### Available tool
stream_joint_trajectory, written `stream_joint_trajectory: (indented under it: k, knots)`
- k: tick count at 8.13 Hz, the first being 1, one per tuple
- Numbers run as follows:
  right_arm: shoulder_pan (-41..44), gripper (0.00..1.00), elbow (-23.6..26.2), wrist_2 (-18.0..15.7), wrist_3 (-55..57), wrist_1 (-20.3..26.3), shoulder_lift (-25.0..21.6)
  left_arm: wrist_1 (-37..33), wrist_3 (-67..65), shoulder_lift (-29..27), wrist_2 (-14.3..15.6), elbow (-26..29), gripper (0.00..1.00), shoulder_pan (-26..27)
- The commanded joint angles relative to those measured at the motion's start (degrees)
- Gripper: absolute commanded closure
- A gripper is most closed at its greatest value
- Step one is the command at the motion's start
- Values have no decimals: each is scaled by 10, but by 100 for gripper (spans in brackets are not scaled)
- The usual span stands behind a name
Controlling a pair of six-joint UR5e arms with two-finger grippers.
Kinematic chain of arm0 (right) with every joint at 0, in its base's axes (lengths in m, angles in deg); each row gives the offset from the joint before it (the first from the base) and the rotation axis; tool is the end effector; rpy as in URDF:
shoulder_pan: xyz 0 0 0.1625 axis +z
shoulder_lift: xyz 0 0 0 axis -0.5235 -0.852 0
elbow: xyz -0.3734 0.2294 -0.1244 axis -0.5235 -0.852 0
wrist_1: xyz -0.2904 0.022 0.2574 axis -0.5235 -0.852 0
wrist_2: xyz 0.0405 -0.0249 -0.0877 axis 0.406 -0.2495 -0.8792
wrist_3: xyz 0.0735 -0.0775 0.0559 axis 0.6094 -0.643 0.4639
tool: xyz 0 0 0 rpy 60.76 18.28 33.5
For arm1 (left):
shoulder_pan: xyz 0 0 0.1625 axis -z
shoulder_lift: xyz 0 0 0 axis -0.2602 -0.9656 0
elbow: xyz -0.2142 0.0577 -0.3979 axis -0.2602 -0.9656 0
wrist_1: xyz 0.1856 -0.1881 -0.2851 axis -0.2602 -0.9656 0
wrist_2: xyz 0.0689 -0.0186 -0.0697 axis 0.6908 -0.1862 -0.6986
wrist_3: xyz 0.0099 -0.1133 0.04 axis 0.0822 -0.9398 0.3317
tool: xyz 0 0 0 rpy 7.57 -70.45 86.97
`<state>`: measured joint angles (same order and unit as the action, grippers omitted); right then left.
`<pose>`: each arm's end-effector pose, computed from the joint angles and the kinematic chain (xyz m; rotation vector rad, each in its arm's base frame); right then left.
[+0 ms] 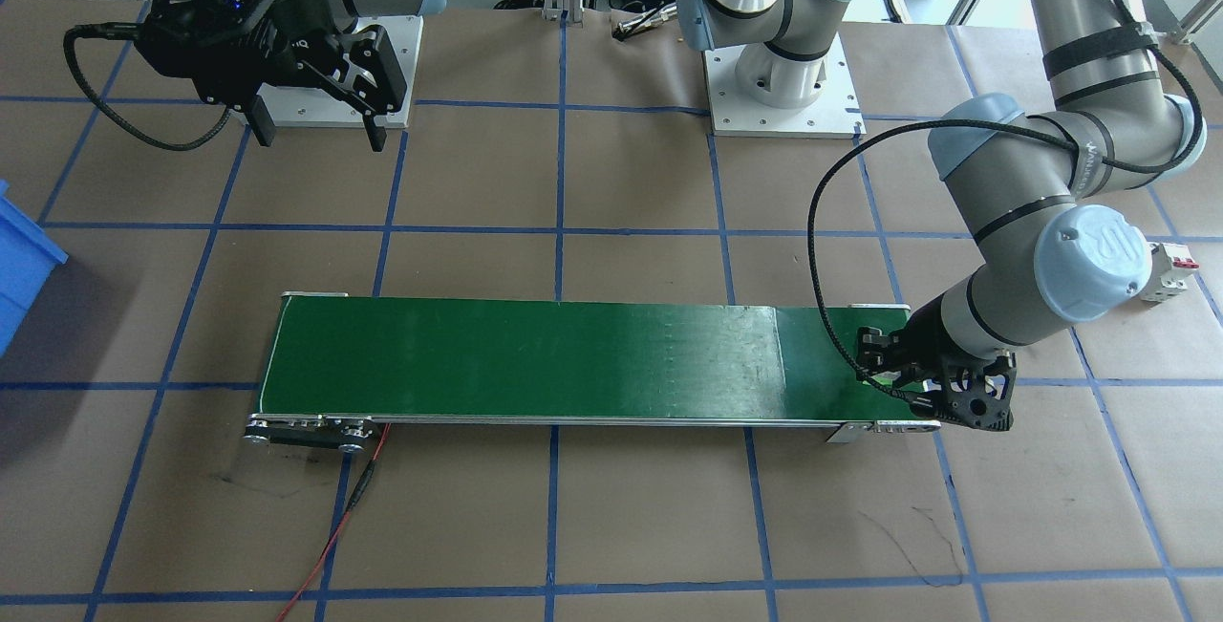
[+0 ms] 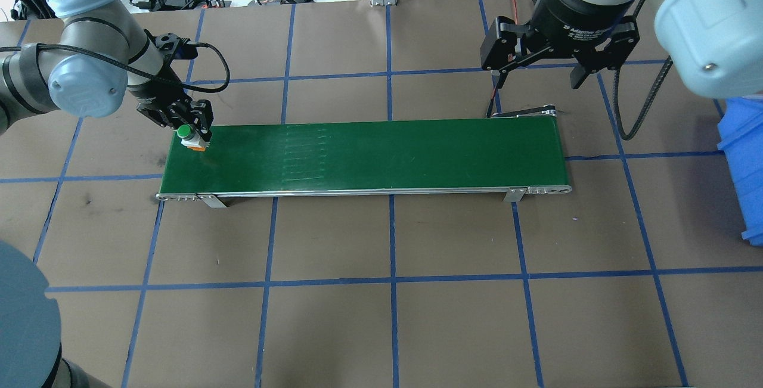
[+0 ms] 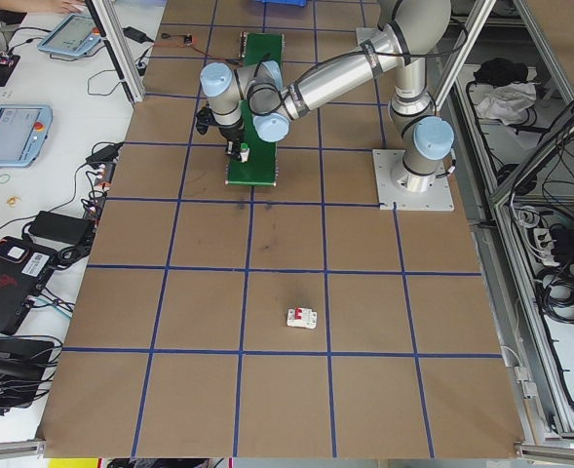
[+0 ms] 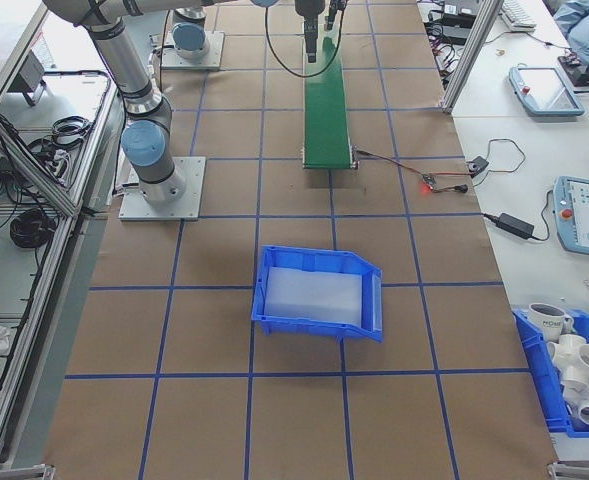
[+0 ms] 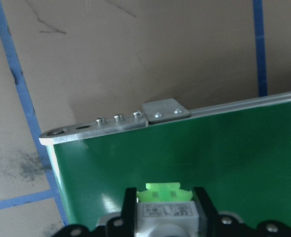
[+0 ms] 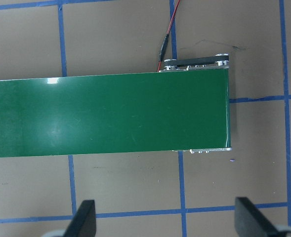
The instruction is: Move button from left to right
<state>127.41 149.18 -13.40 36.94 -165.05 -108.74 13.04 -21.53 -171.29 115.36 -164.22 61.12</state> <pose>0.1784 -0.4373 0.5362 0.0900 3.1248 -0.1673 0.0017 -0.5861 0.2931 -0.2574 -3.0517 -0.1526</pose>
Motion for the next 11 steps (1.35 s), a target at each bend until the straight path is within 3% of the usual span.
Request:
stream_joint_trajectory:
  k: [1, 2, 3, 4, 5, 7, 9, 11]
  knots:
    - [0, 0, 0, -1, -1, 0, 0, -4, -3, -1, 13, -6, 100, 1]
    - [0, 0, 0, -1, 0, 0, 0, -5, -5, -5, 12, -6, 96, 1]
    - [0, 0, 0, -1, 0, 1, 0, -5, -6, -6, 12, -6, 78, 1]
    - [0, 0, 0, -1, 0, 1, 0, -6, -10, -7, 9, -6, 21, 1]
    - [0, 0, 0, -1, 0, 2, 2, -9, -26, 2, 9, -4, 0, 4]
    - [0, 0, 0, 0, 0, 0, 6, -16, -50, 13, 12, -1, 0, 21]
    - [-4, 0, 0, 9, 2, -2, 8, -46, -121, 65, 11, 1, 0, 54]
    - [-25, 0, -3, 10, -71, -34, 32, -101, -151, 113, 12, 3, 0, 60]
